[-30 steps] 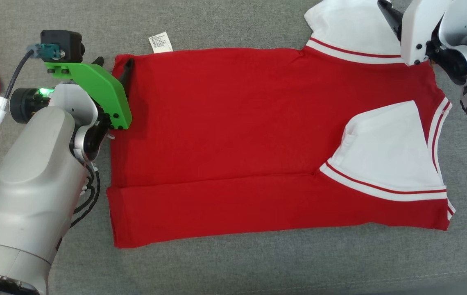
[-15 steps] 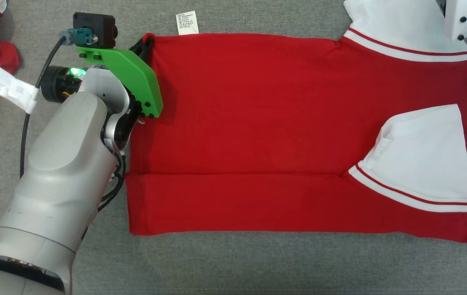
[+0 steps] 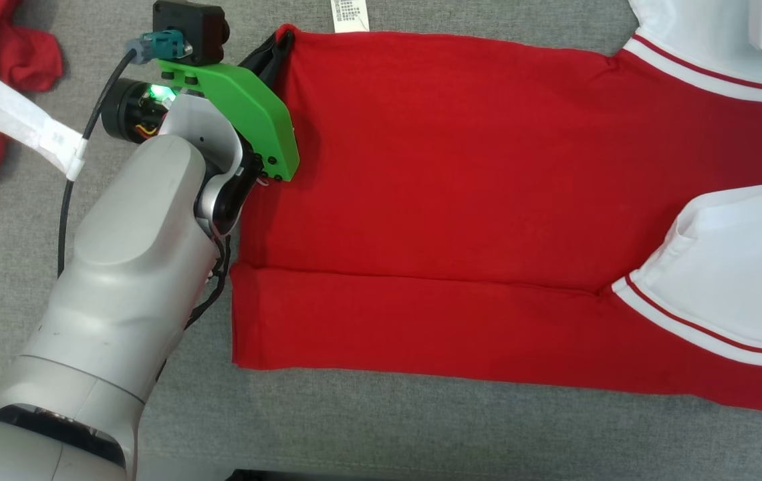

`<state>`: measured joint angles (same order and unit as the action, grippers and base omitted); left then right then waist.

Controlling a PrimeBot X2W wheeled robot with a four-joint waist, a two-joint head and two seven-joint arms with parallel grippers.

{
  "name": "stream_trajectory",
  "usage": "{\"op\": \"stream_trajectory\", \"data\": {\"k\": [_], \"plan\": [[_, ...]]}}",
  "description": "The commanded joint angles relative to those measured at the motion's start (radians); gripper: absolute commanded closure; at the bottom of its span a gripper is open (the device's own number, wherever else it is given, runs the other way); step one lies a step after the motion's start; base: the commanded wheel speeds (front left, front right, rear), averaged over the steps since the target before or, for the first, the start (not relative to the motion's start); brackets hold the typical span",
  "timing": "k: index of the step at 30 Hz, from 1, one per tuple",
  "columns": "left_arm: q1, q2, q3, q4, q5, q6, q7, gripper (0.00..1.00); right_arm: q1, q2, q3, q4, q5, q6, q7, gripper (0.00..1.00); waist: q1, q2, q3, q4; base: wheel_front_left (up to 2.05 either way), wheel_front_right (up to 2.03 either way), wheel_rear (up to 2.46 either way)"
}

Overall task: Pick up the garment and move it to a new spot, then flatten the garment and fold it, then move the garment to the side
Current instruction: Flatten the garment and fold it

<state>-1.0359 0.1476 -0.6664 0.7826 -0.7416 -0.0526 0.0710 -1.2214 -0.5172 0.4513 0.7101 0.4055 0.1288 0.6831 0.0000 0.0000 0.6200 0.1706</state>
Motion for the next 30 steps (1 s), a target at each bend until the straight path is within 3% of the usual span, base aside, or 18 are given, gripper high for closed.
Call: {"op": "stream_trajectory", "data": {"k": [1,6,14,22,30], "plan": [[0.027,-0.009,-0.016,0.031,0.008,0.008,0.005,1.0,0.041,0.005,-0.006,0.014,-0.003,0.003,-0.023,1.0,0.0,0.0,-0.006,-0.004,0.0,0.0,0.0],[0.019,0.015,-0.003,0.03,0.028,0.022,-0.079,1.0,0.045,0.019,-0.062,-0.021,-0.012,0.002,-0.173,1.0,0.0,0.0,-0.035,-0.018,0.0,0.0,0.0],[0.056,0.045,-0.006,0.023,0.046,0.015,-0.175,1.0,0.145,0.0,-0.036,-0.103,0.016,0.002,-0.32,1.0,0.0,0.0,-0.114,-0.05,0.0,0.0,0.0],[0.135,0.075,-0.024,0.008,0.05,-0.001,-0.232,1.0,0.299,-0.031,-0.059,-0.215,0.082,0.002,-0.359,1.0,0.0,0.0,-0.2,-0.08,0.0,0.0,0.0],[0.23,0.113,-0.047,-0.024,0.078,-0.008,-0.298,1.0,0.551,-0.092,-0.145,-0.438,0.108,0.002,-0.337,1.0,0.0,0.0,-0.271,-0.1,0.0,0.0,0.0]]}}
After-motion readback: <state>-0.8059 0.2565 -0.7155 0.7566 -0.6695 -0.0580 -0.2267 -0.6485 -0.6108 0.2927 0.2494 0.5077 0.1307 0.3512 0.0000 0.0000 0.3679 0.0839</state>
